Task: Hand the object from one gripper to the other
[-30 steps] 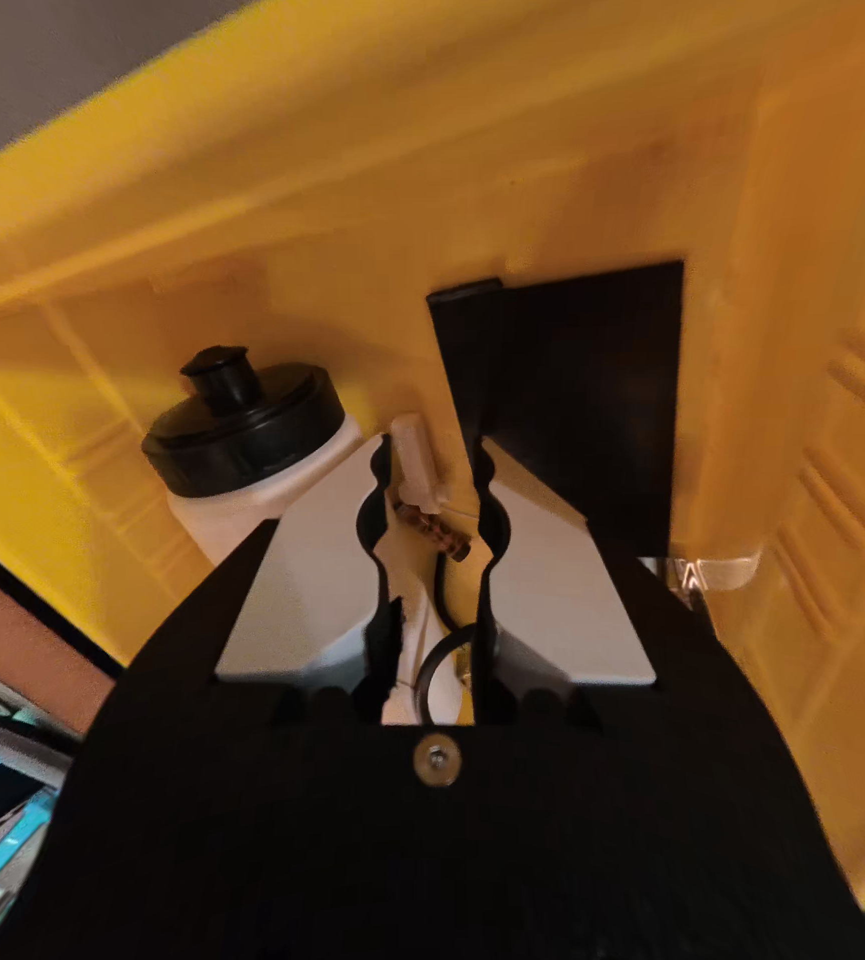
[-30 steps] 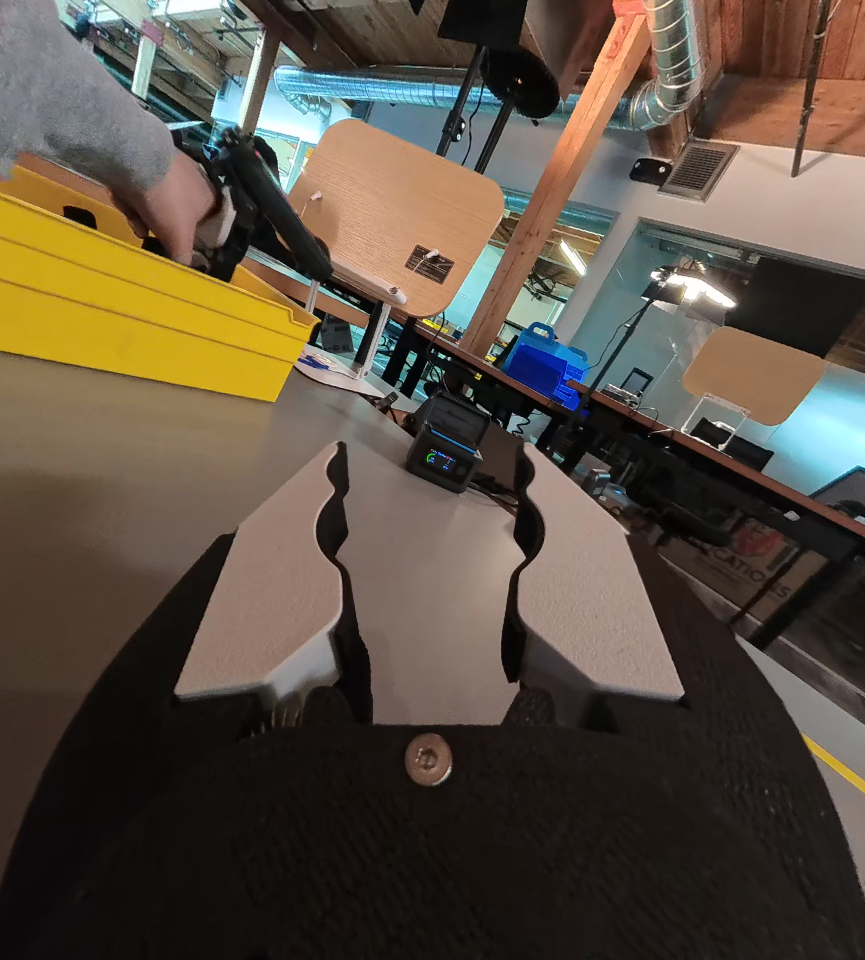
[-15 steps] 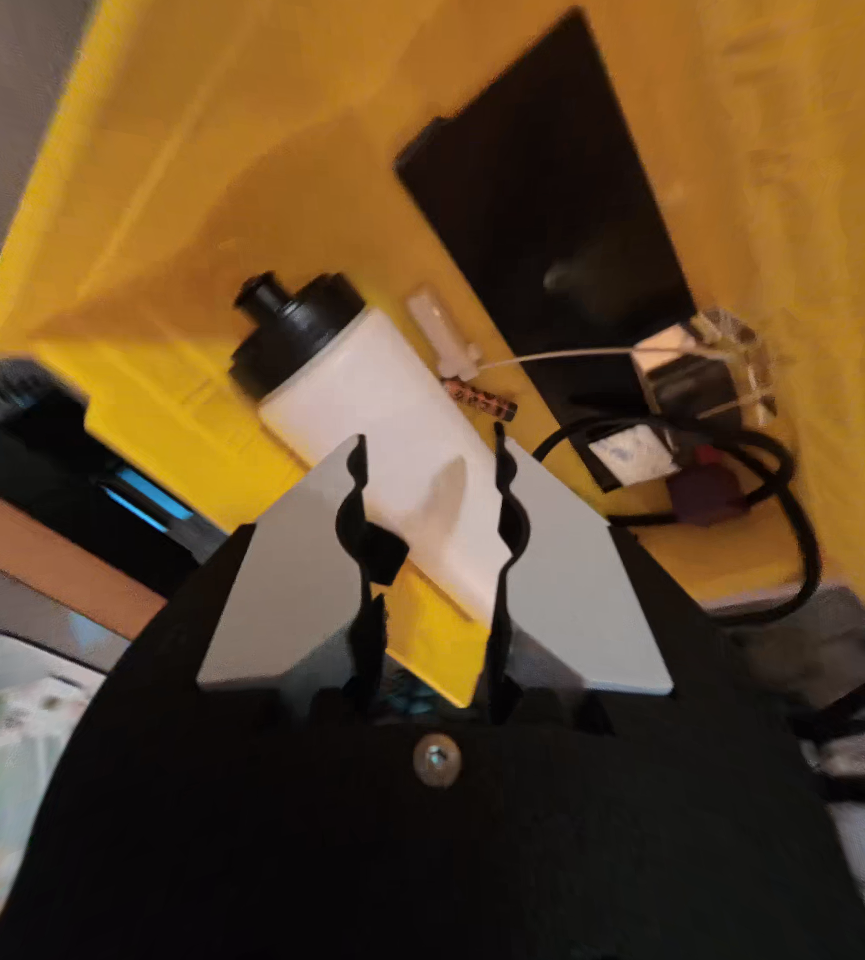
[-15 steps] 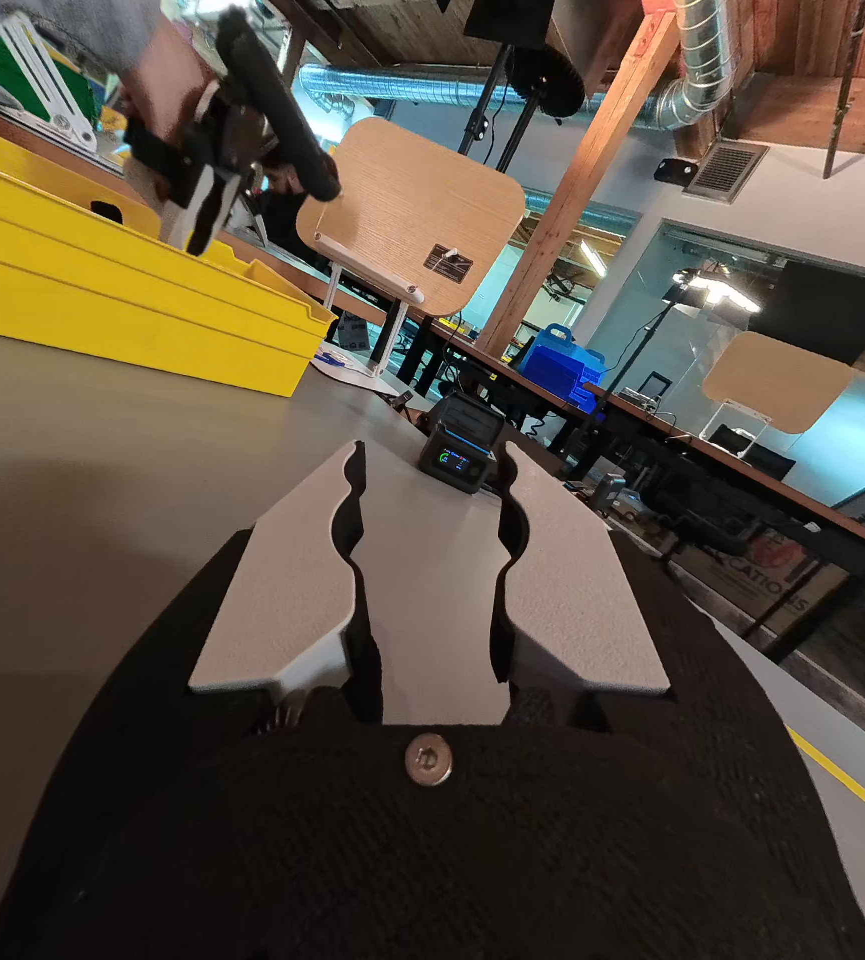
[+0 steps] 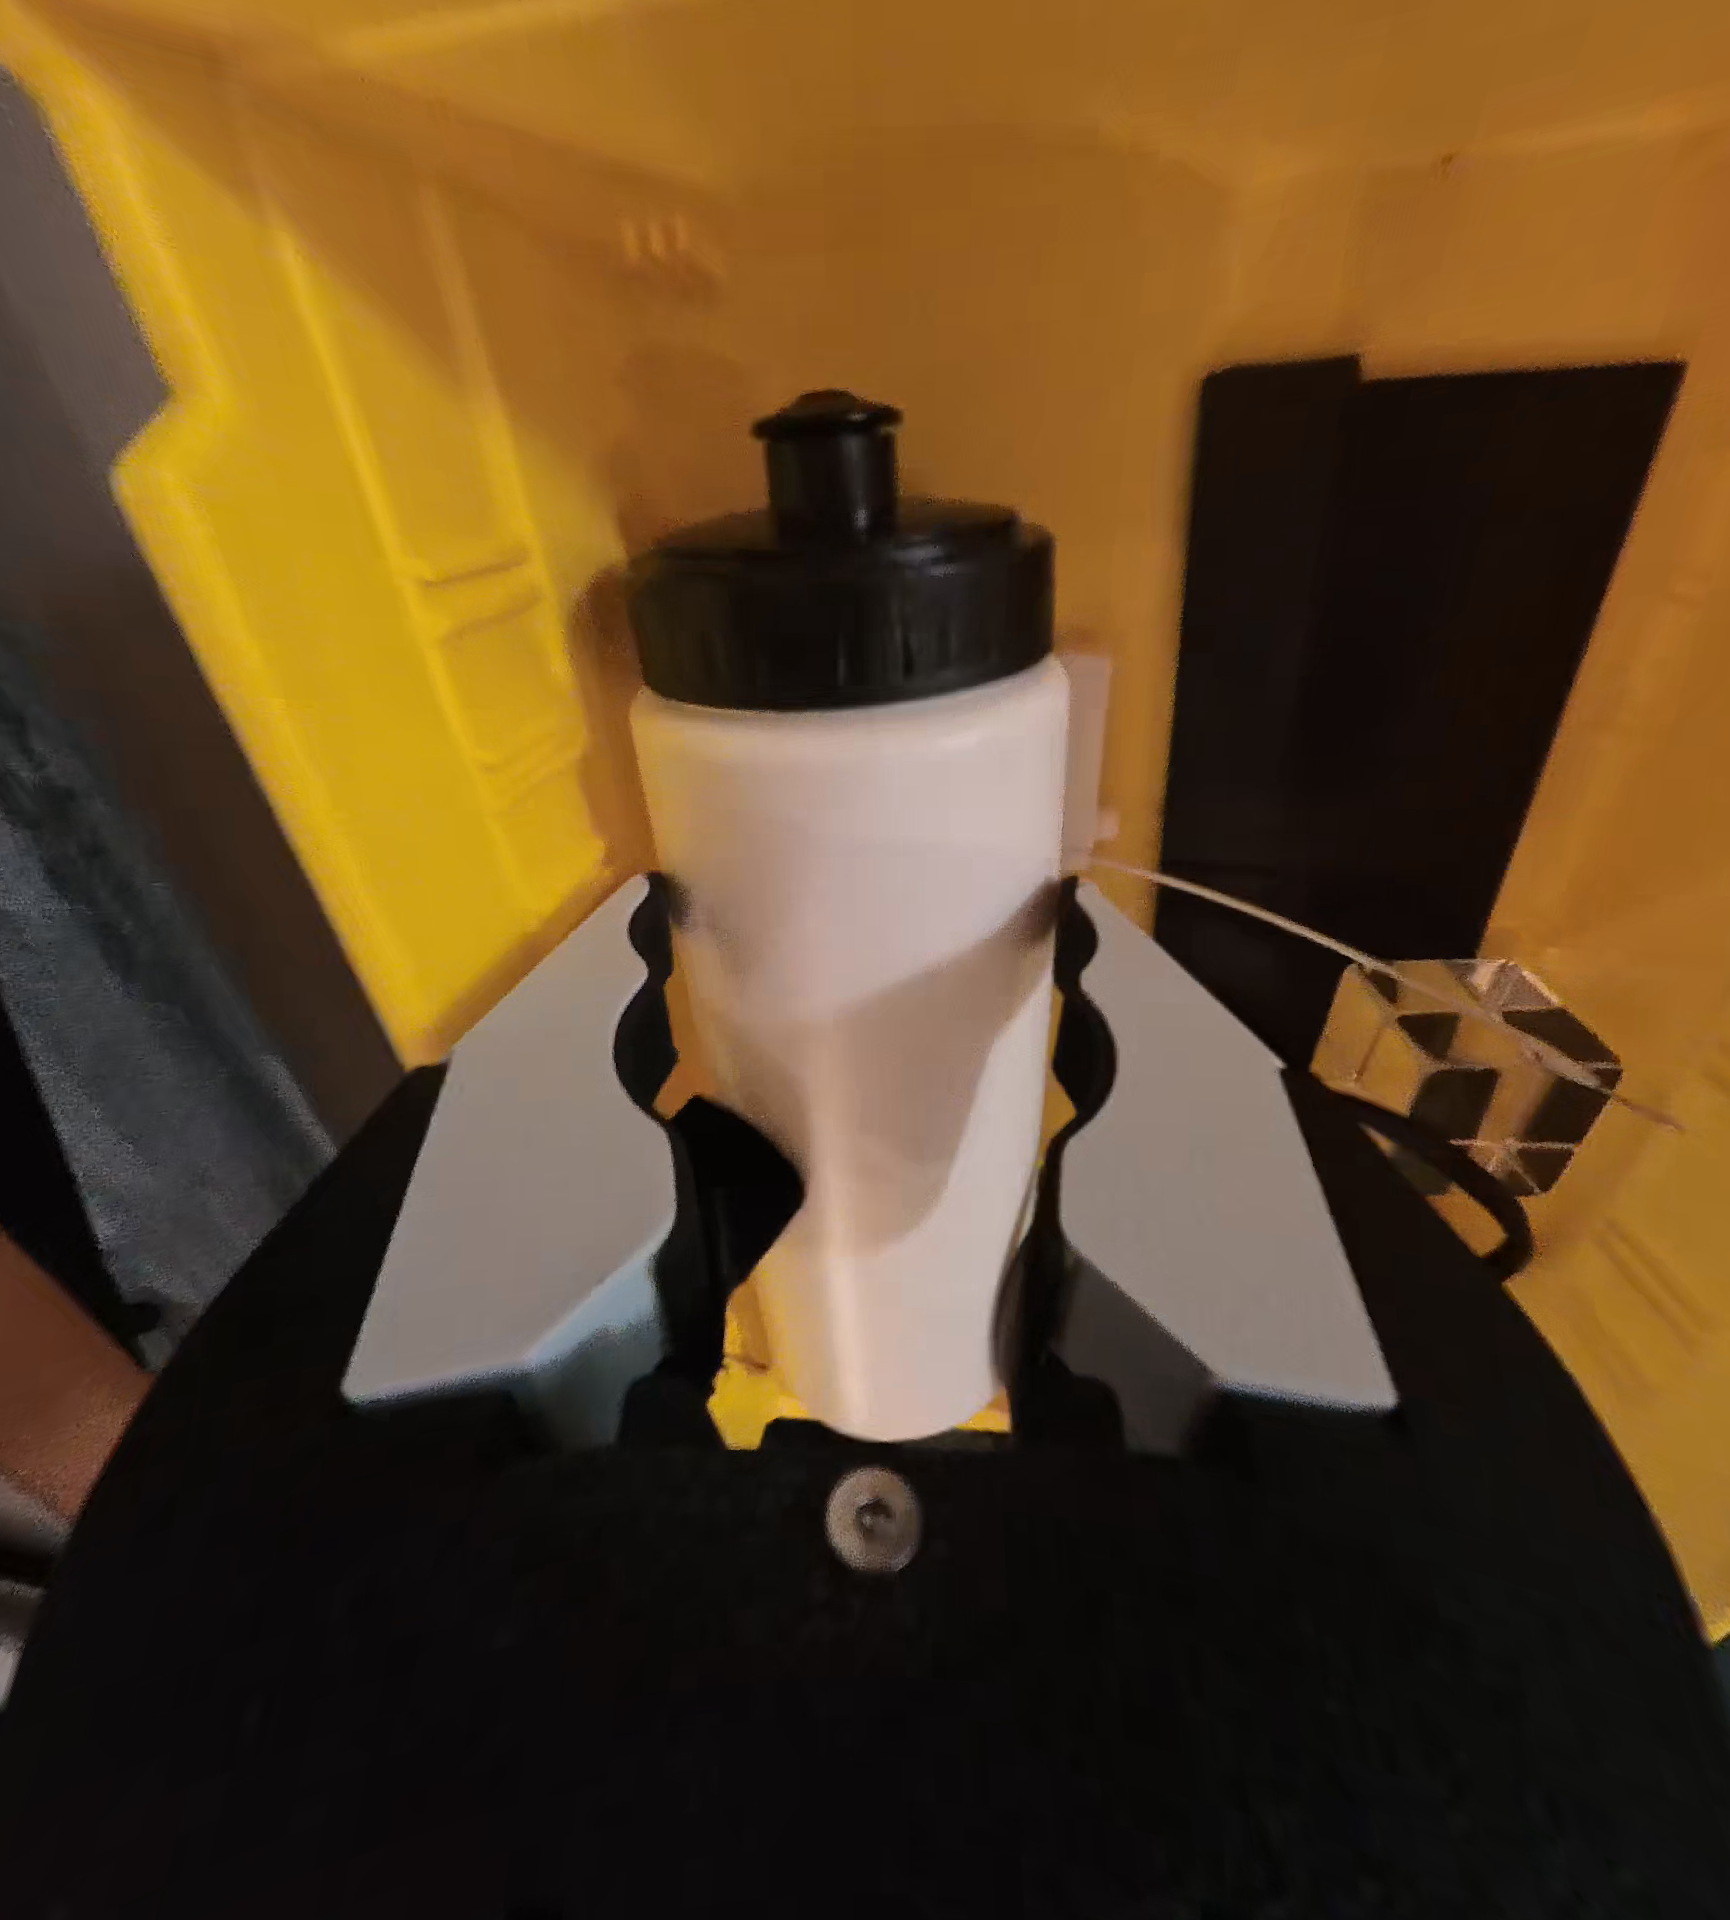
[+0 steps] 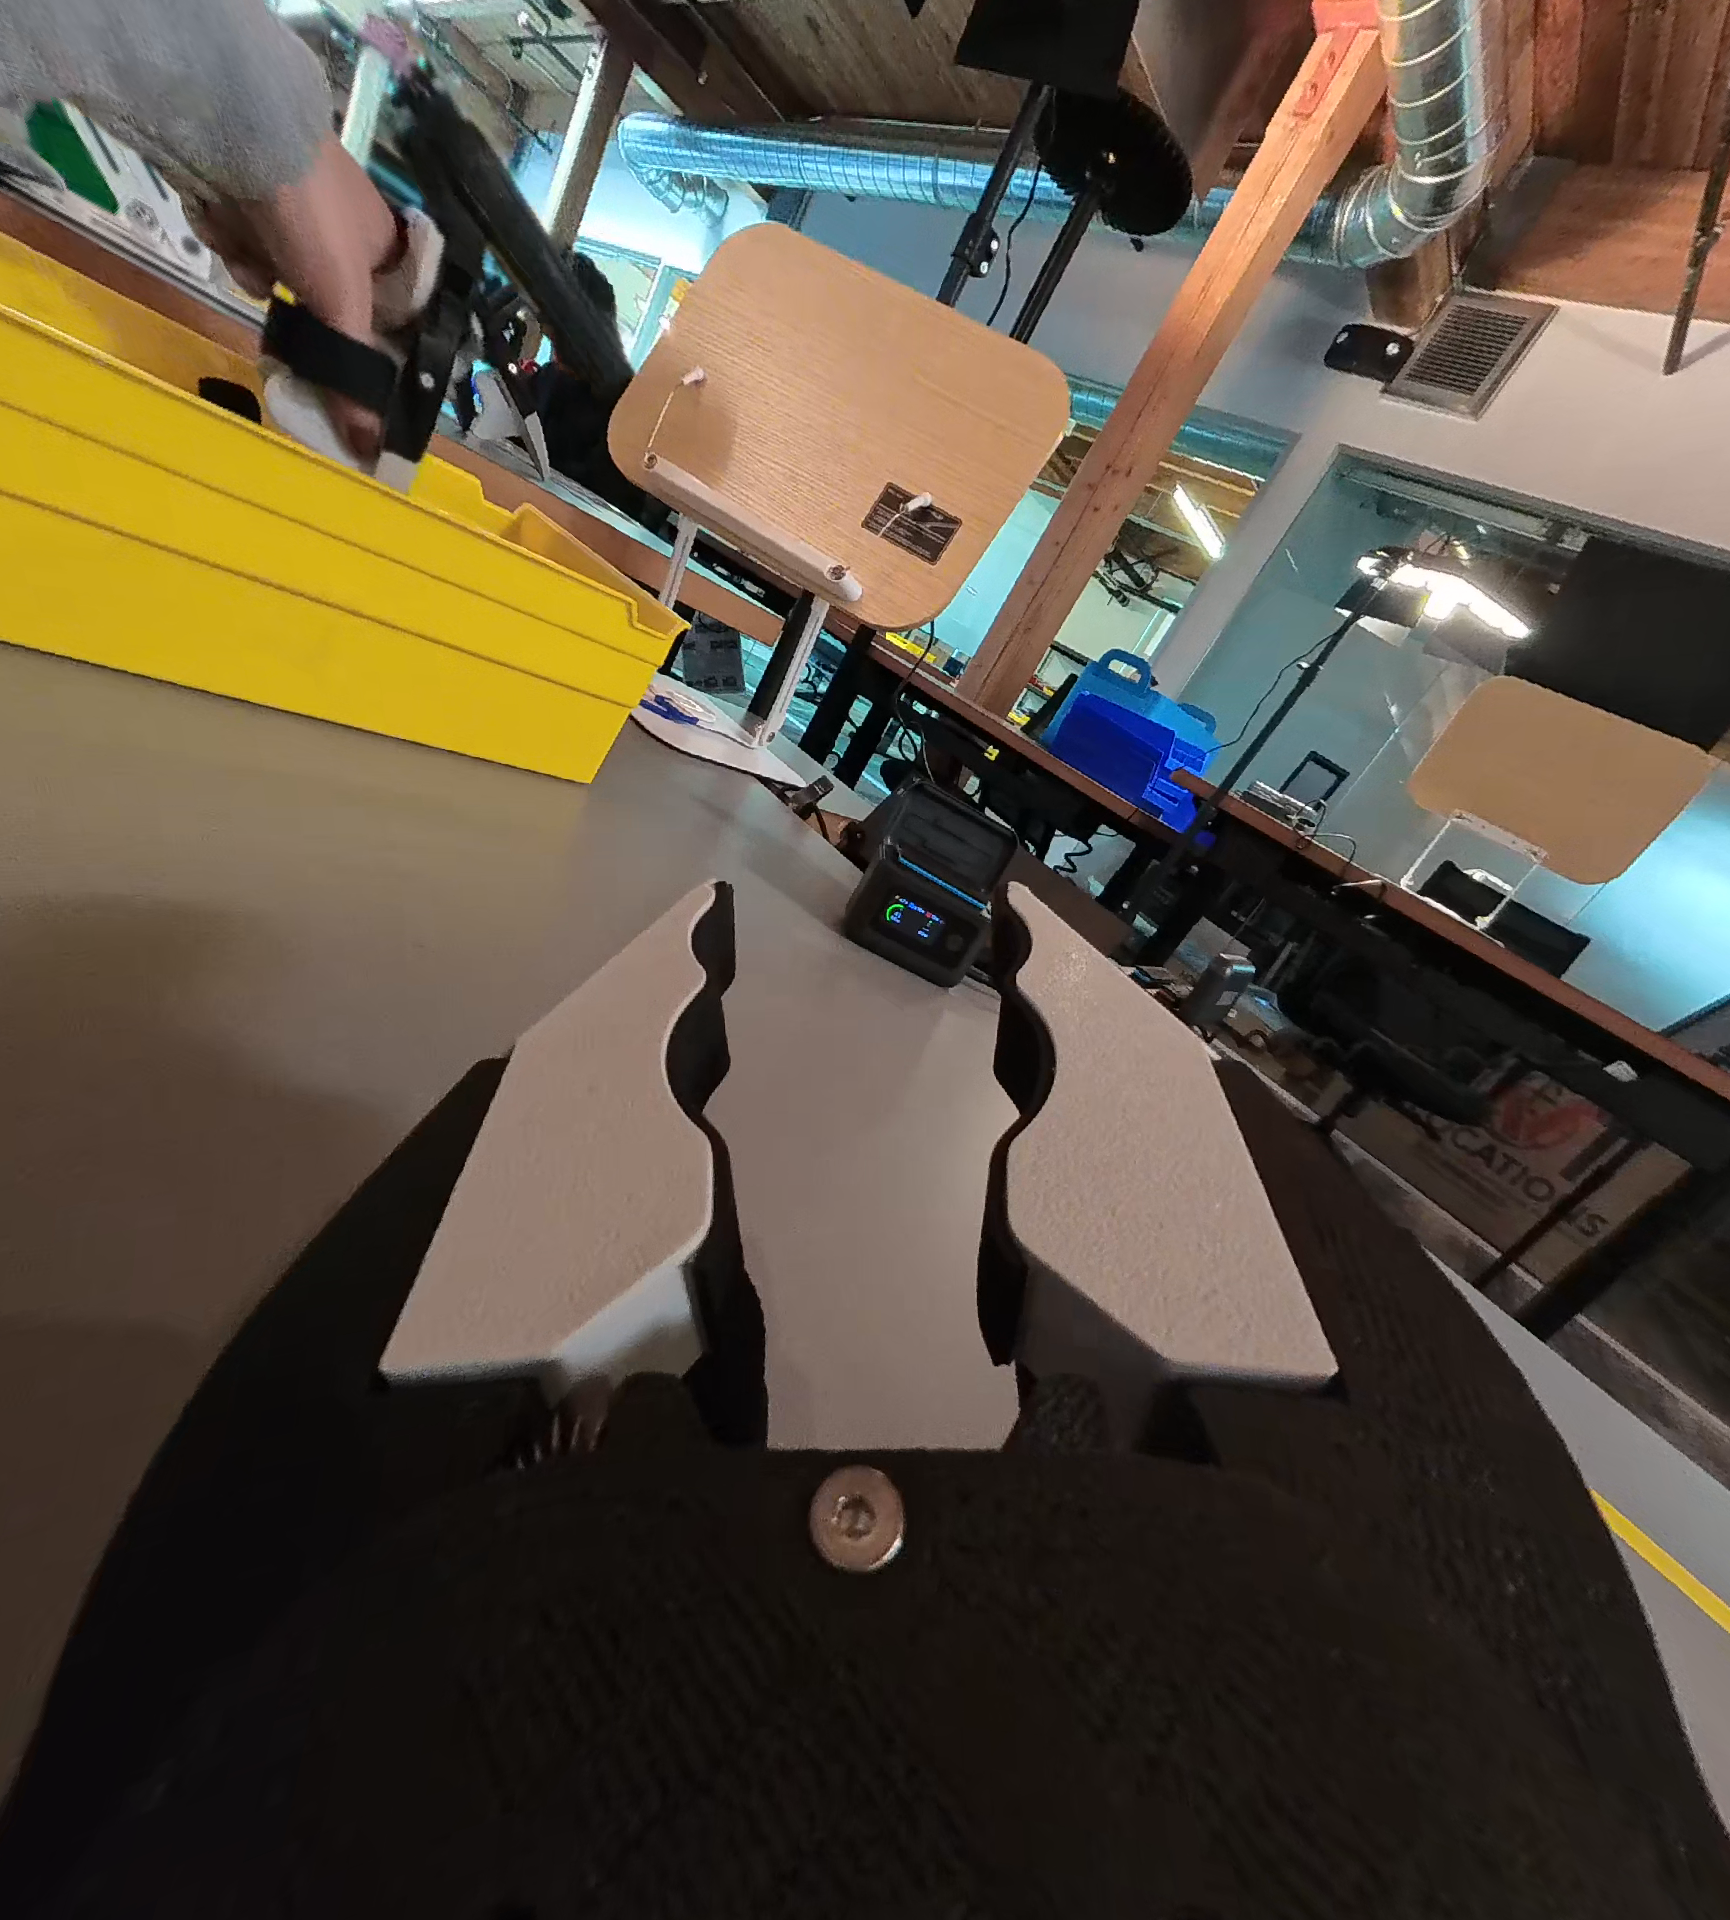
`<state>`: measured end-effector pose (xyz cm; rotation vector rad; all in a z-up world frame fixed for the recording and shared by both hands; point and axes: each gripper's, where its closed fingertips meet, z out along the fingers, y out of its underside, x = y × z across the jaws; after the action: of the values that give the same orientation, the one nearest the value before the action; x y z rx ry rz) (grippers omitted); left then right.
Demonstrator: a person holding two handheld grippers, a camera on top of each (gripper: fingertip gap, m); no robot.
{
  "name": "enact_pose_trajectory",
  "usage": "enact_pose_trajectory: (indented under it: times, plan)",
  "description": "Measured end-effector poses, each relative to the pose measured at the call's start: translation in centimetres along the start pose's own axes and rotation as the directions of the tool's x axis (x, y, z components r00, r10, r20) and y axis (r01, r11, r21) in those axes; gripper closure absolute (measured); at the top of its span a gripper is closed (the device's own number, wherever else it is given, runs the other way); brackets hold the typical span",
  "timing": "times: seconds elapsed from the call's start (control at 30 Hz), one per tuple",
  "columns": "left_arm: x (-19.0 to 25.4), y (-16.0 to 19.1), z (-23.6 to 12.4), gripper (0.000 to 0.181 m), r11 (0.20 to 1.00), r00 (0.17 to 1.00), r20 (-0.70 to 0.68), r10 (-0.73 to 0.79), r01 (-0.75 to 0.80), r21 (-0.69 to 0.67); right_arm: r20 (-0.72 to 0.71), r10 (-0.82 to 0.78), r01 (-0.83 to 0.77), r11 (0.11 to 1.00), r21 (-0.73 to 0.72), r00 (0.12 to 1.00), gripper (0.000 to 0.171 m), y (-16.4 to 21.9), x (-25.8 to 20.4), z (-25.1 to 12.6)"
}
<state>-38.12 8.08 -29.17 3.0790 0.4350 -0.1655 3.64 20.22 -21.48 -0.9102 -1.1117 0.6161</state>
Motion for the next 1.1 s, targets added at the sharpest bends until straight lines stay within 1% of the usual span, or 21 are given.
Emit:
enact_pose_trajectory:
  times: [0.03, 0.1, 0.17, 0.2, 0.23, 0.33, 0.4, 0.47, 0.57, 0.7, 0.83, 0.93, 1.03, 1.1]
  plan:
    - [0.3, -0.1, 0.4, 0.107, 1.000, 1.000, -0.016, -0.014, 0.014, -0.010, 0.000, 0.001, -0.001, 1.000, -0.001, 1.000, 0.123, 0.0, 0.0, 0.0]
    - [1.0, 0.4, 1.4, 0.100, 0.998, 0.998, -0.051, -0.031, 0.028, -0.059, 0.002, 0.003, -0.003, 1.000, -0.002, 1.000, 0.123, 0.0, 0.0, 0.0]
    - [2.0, 1.5, 2.8, 0.086, 0.989, 0.994, -0.099, -0.053, 0.038, -0.143, 0.005, 0.002, -0.002, 1.000, -0.003, 1.000, 0.123, 0.0, 0.0, 0.0]
    - [2.2, 1.9, 3.5, 0.082, 0.984, 0.993, -0.101, -0.054, 0.036, -0.173, 0.007, 0.000, 0.000, 1.000, -0.004, 1.000, 0.124, 0.1, 0.0, 0.0]
    - [2.4, 2.0, 3.9, 0.079, 0.984, 0.993, -0.104, -0.046, 0.027, -0.176, 0.010, -0.002, 0.002, 1.000, -0.005, 1.000, 0.124, 0.1, 0.0, 0.1]
    - [2.4, 2.0, 3.7, 0.080, 0.986, 0.994, -0.099, -0.040, 0.023, -0.166, 0.018, -0.007, 0.007, 1.000, -0.006, 1.000, 0.125, 0.1, -0.1, 0.1]
    - [2.7, 2.3, 3.3, 0.080, 0.988, 0.991, -0.124, -0.049, 0.030, -0.149, 0.020, -0.006, 0.006, 1.000, -0.010, 1.000, 0.126, 0.2, -0.1, 0.1]
    - [3.1, 2.4, 2.5, 0.079, 0.996, 0.986, -0.163, -0.035, 0.021, -0.090, 0.020, -0.005, 0.005, 1.000, -0.007, 1.000, 0.126, 0.2, 0.0, 0.1]
    - [3.3, 2.1, 0.4, 0.081, 0.997, 0.977, -0.211, -0.029, 0.043, 0.062, 0.025, -0.007, 0.007, 1.000, -0.008, 1.000, 0.126, 0.2, 0.0, 0.1]
    - [3.2, 1.6, -3.0, 0.081, 0.954, 0.969, -0.247, -0.005, 0.078, 0.288, 0.032, -0.023, 0.023, 1.000, -0.010, 0.999, 0.127, 0.3, -0.2, 0.2]
    - [3.0, 1.3, -6.2, 0.081, 0.873, 0.975, -0.221, 0.036, 0.077, 0.482, 0.034, -0.030, 0.031, 0.999, -0.009, 0.999, 0.128, 0.3, -0.2, 0.2]
    - [2.8, 1.0, -8.8, 0.081, 0.778, 0.984, -0.173, 0.042, 0.077, 0.624, 0.036, -0.034, 0.034, 0.999, -0.004, 0.999, 0.128, 0.3, -0.2, 0.1]
    - [3.0, 0.9, -12.7, 0.081, 0.629, 0.991, -0.125, 0.050, 0.065, 0.774, 0.046, -0.044, 0.045, 0.999, -0.001, 0.998, 0.128, 0.2, -0.5, 0.1]
    - [3.5, 0.8, -16.0, 0.081, 0.495, 0.994, -0.088, 0.060, 0.047, 0.868, 0.053, -0.050, 0.050, 0.999, -0.001, 0.997, 0.128, 0.2, -0.6, 0.1]
